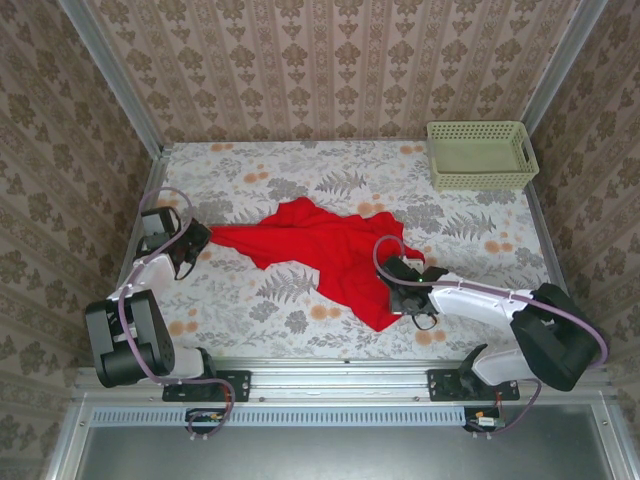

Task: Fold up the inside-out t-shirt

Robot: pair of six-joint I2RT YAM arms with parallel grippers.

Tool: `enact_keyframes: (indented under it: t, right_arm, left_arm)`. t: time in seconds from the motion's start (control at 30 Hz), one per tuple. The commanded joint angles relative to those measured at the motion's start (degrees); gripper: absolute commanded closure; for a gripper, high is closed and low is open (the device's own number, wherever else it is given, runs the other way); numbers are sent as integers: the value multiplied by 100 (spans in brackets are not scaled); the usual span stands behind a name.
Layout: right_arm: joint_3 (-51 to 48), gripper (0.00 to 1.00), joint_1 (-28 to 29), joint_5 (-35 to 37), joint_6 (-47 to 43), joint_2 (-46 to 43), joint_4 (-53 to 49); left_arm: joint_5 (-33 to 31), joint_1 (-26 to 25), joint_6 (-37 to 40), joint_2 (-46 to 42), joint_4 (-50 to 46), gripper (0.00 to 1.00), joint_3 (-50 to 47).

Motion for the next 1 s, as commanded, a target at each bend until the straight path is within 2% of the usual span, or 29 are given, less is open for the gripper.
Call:
enact_keyframes:
  t: [0.0, 0.07, 0.17, 0.33, 0.4, 0.5, 0.7, 0.97]
  right_arm:
    - [517, 100, -30, 573, 277, -611, -1100]
    - [1085, 100, -78, 860, 239, -1178, -1767]
    - [2424, 100, -205, 1835, -183, -1850, -2881]
    - [4889, 100, -426, 3368, -1915, -1748, -3586]
    - [5837, 100, -426, 3375, -2521, -1485, -3609]
    - [6951, 100, -426, 3286, -2972, -1178, -3749]
    - [8503, 100, -426, 3286, -3691, -1000, -3724]
    - [10301, 100, -426, 2189, -3904, -1139, -3556]
  left_arm:
    - [11, 64, -113, -132, -250, 100, 166]
    - [-21, 115, -125, -300, -446, 100, 312]
    - [24, 249, -155, -701, -652, 100, 568]
    - [145, 368, -188, -1538, -752, 100, 1054]
    - [342, 349, -233, -1848, -654, 100, 1260]
    - [541, 327, -207, -2318, -653, 100, 1588]
    - [942, 315, 106, -3012, -884, 100, 2316]
    - [1454, 307, 114, -3382, -1264, 100, 3568]
